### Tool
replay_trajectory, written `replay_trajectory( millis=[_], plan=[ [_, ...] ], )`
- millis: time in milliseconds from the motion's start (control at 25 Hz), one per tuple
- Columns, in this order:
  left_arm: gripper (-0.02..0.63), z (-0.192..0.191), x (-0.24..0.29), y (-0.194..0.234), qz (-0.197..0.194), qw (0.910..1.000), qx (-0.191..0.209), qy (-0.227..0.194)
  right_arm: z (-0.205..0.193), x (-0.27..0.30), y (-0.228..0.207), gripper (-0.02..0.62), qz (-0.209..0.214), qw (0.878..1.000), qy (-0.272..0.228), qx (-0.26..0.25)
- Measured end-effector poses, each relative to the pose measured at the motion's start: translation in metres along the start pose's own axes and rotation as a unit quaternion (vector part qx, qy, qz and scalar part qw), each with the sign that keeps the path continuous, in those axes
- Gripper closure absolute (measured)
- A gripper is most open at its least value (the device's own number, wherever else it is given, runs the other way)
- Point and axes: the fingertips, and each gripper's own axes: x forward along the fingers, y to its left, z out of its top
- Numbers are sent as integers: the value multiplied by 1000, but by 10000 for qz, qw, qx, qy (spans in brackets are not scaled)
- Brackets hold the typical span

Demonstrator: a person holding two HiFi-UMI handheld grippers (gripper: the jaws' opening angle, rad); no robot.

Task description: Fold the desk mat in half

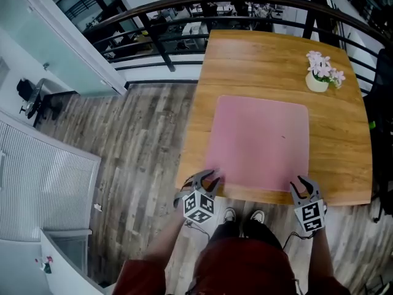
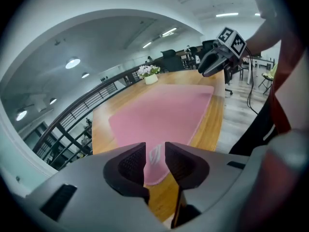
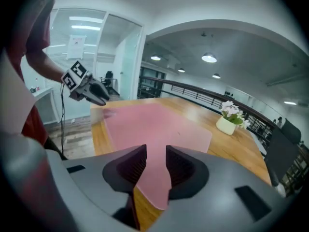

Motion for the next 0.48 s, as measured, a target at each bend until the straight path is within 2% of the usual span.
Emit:
replay_trajectory(
  millis=[240, 480],
  plan=[
    [443, -31, 13, -17, -464, 9945, 700, 626, -33, 11, 21, 434, 495, 9938, 633, -772],
    [443, -46, 21, -17, -599, 9839, 1317, 1051, -55, 12, 18, 426, 662, 9857, 1033, -1156]
  ],
)
